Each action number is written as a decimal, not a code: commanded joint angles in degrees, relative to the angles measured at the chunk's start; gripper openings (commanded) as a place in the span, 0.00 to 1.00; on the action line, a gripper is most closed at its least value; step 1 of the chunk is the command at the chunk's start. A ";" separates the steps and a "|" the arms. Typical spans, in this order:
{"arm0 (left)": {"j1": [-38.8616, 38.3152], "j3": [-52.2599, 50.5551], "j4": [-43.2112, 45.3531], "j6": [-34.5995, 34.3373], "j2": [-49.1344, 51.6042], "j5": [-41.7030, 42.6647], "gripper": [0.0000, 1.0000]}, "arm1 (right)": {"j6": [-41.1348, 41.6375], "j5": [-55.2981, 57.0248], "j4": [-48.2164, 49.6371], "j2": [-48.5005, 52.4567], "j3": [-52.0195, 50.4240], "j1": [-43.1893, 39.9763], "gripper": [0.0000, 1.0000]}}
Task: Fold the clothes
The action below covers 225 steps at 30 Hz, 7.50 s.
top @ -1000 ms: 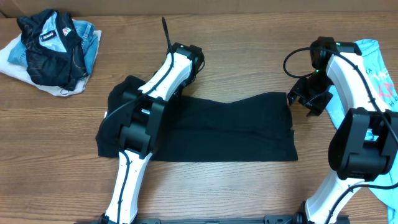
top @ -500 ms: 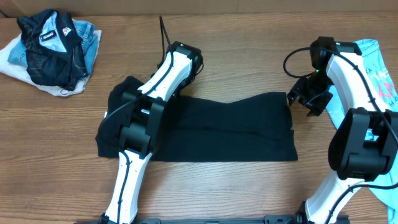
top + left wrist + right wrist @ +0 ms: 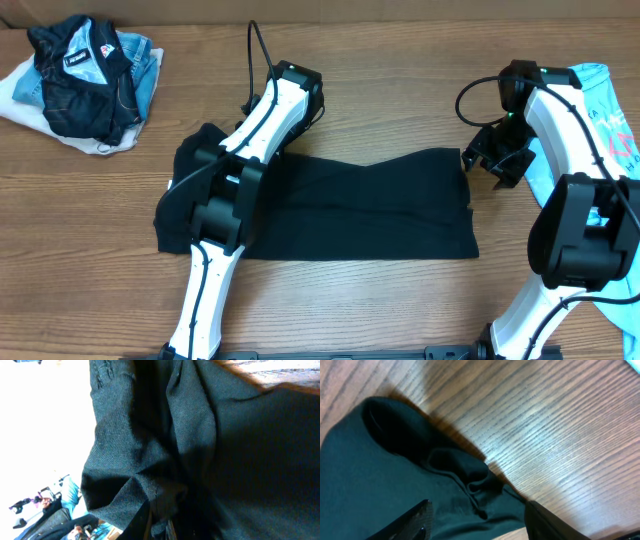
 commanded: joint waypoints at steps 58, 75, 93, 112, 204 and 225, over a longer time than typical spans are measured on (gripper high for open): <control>14.64 -13.97 3.87 16.28 -22.08 26.64 0.57 | -6.23 -10.51 -1.38 -1.51 -0.11 0.00 0.55; 13.05 -30.25 21.33 28.52 -21.88 43.52 0.04 | -9.44 -15.30 1.64 -1.49 -2.54 11.28 0.05; 22.36 -42.18 28.70 29.27 -21.88 42.16 0.07 | -6.99 -9.55 12.79 -0.76 -16.81 9.60 0.10; 28.76 -44.87 32.39 27.23 -21.88 38.86 0.16 | -3.23 -3.34 17.64 -0.35 -20.76 0.96 0.04; 31.71 -24.94 15.52 29.11 -36.30 44.41 1.00 | -3.91 -0.94 -8.20 -7.50 3.93 -2.91 0.61; 31.67 -24.94 5.88 29.40 -68.19 41.35 1.00 | -7.61 -1.38 -10.43 -29.24 -2.32 -6.93 0.59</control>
